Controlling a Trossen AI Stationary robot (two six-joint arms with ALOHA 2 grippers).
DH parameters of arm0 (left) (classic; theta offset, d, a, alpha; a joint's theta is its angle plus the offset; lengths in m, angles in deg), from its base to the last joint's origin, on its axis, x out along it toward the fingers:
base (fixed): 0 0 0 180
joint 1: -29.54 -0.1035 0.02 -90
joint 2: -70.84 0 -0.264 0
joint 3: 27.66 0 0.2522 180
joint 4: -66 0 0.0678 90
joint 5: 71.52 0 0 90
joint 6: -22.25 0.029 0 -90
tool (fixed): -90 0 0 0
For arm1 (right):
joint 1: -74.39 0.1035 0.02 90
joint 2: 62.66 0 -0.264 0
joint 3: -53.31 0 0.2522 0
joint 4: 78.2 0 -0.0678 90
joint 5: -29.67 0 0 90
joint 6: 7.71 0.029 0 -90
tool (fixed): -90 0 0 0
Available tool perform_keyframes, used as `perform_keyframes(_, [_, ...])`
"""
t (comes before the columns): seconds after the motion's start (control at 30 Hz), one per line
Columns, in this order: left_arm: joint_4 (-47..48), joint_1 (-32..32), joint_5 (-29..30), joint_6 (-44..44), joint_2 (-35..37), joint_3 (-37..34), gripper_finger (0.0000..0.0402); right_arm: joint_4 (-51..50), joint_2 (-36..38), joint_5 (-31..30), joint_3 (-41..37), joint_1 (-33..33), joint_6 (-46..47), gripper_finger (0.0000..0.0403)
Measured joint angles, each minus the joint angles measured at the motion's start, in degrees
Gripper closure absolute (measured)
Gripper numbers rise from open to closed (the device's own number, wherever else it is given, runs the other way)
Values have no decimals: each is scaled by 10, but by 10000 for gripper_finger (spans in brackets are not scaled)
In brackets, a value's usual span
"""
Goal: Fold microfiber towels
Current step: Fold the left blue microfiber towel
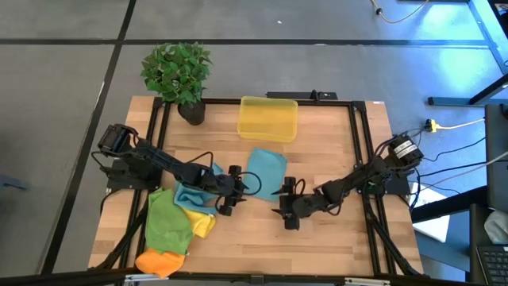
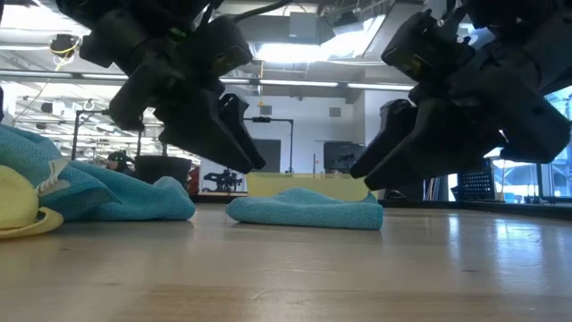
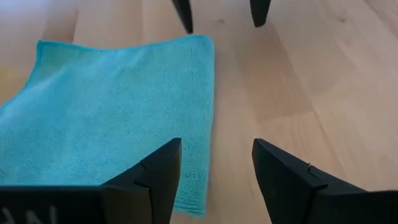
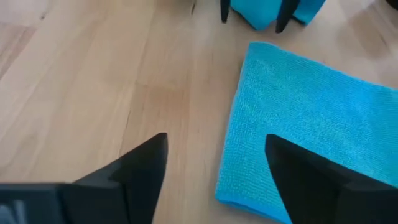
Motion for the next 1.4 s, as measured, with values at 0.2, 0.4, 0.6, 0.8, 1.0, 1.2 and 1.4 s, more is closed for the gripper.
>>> perform_keyframes(0.2, [44, 1, 3, 25, -7, 0, 211, -17, 0, -27, 0, -2, -8, 118])
perform_keyframes(0.4, [38, 9, 12, 35, -43, -1, 210, -16, -15, -33, 0, -2, -11, 126])
perform_keyframes(0.6, [14, 10, 53, 38, -66, 0, 210, 7, -66, -39, 0, -5, 3, 128])
perform_keyframes(0.8, [6, 10, 102, 63, -62, 0, 210, 17, -81, -57, 2, -5, 3, 128])
perform_keyframes(1.0, [3, 13, 109, 72, -83, 1, 210, 11, -82, -58, 1, -5, 4, 128])
perform_keyframes(1.2, [-7, 18, 123, 71, -109, 3, 211, 6, -83, -59, 1, -5, 2, 131])
perform_keyframes(1.4, [-7, 23, 123, 102, -111, 3, 227, -3, -83, -56, 1, -5, 2, 194])
